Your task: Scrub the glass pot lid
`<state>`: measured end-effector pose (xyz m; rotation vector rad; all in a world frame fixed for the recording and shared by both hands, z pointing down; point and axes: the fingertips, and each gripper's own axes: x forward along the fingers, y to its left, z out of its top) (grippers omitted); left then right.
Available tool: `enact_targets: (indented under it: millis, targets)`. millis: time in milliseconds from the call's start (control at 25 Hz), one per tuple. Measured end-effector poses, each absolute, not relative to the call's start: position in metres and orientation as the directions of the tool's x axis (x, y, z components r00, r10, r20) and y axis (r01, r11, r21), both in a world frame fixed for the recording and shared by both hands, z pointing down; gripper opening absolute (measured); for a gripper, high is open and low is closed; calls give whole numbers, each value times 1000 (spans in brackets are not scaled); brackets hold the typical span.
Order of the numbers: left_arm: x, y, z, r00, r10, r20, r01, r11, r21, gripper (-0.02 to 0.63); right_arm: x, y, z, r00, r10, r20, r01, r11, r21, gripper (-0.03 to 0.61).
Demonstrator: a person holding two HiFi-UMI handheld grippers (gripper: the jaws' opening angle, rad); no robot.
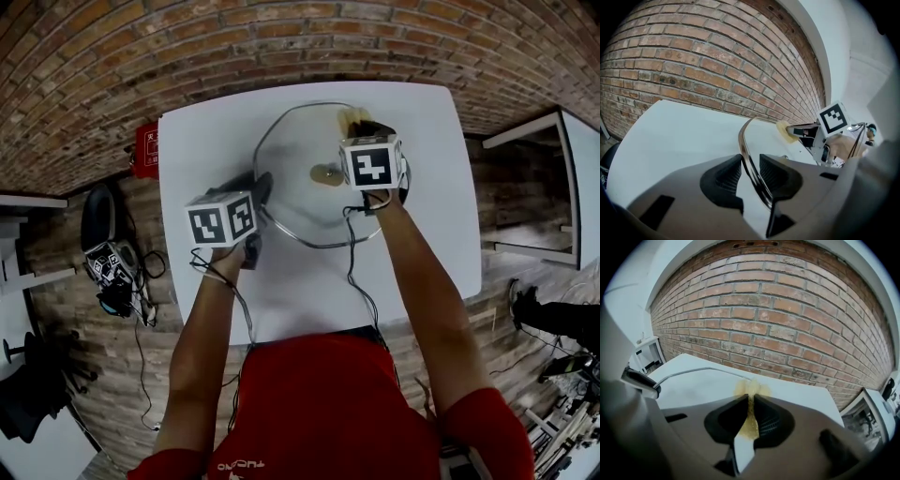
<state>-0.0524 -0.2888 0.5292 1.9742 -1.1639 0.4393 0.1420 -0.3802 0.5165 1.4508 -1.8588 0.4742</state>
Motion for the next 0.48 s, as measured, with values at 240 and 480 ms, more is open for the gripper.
enact_targets:
  millis: [240,480]
  targets:
    - [-50,-287,530,518,-579,630,-851,-275,447,129,59,-332,498,-327,-631,703,-908,416,-48,52]
    - [-51,-288,529,516,-578,632,-852,-275,445,129,-3,-297,505,-389,-572,722,-837,546,-19,52]
